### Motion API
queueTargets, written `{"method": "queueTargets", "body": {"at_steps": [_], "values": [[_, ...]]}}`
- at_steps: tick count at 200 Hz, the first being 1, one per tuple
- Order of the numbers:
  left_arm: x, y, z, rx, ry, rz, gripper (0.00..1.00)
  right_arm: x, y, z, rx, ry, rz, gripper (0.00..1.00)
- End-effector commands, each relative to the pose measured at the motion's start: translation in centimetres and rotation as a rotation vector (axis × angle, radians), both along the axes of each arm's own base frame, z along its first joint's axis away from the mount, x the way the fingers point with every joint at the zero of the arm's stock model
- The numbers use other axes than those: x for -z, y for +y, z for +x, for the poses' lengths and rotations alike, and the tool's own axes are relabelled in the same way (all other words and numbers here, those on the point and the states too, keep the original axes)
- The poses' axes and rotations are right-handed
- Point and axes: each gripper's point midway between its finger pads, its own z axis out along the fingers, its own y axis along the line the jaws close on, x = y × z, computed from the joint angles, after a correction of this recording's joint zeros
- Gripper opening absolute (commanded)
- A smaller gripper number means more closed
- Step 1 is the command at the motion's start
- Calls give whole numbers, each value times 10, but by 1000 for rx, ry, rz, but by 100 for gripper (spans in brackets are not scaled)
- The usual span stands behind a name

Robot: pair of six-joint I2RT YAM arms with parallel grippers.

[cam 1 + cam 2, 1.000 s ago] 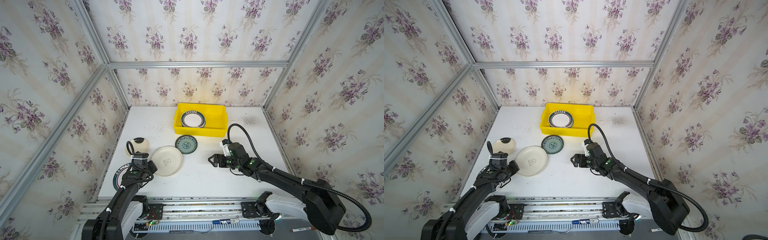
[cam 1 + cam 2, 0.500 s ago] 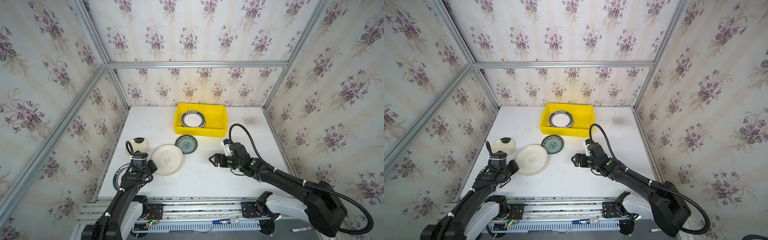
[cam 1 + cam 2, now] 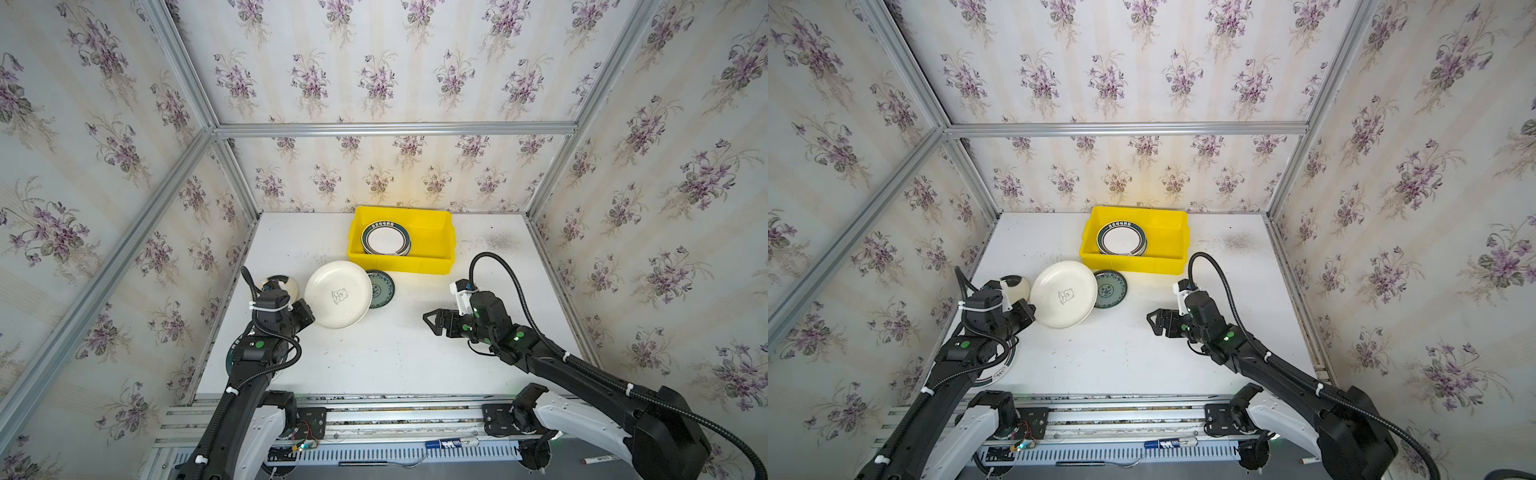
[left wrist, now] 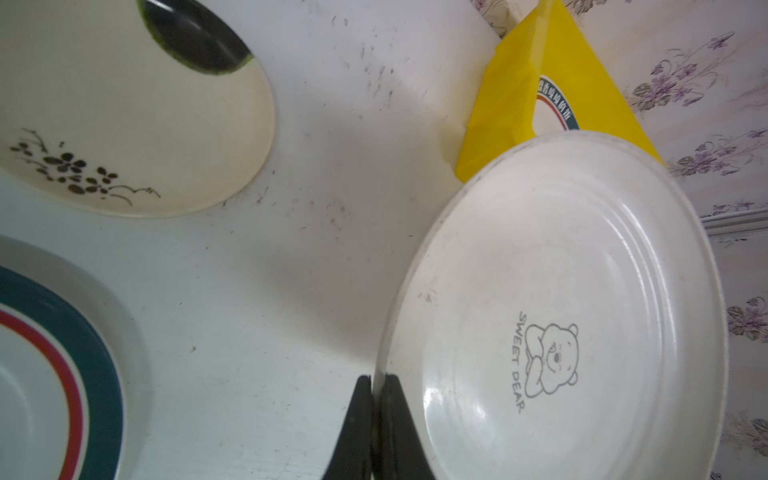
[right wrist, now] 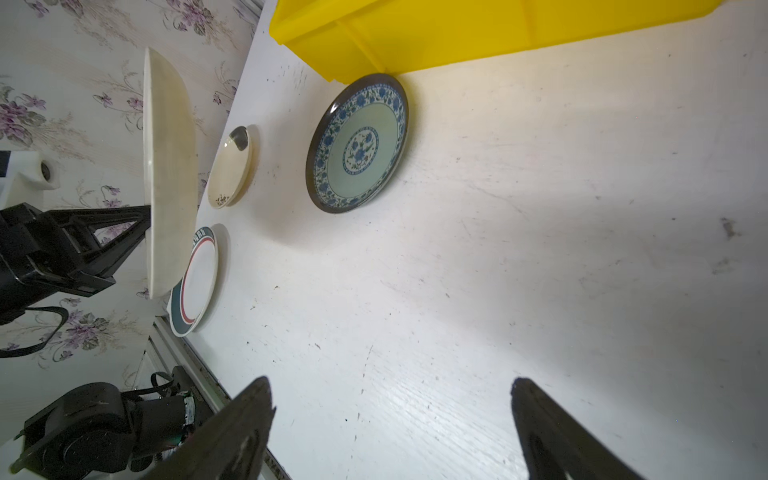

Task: Place the plates into the plastic bin on the countertop
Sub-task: 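Lift the bear plate with the left gripper and carry it to the bin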

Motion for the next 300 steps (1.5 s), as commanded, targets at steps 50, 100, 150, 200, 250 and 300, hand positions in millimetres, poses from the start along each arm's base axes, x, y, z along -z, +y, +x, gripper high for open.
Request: {"method": "queueTargets", "body": {"at_steps": [50,100,150,200,250,300], "values": [[-46,-25,49,43,-48,21,0,-25,2,7,-28,-159,21,96],[-72,-47,93,104,-62,29,0,-26,-12,15,68,-234,44,96],[-85,-69,133,134,-76,43,0,-30,-10,10,-7,-239,-21,99],[-96,-93,181,173,-107,74,0,-31,-20,6,1,-232,-41,99],[-87,-92,221,139,-109,200,0,-25,-38,4,51,-227,-101,99],[-73,-96,248,118,-74,371,0,-16,-47,1,90,-183,-104,99]]}}
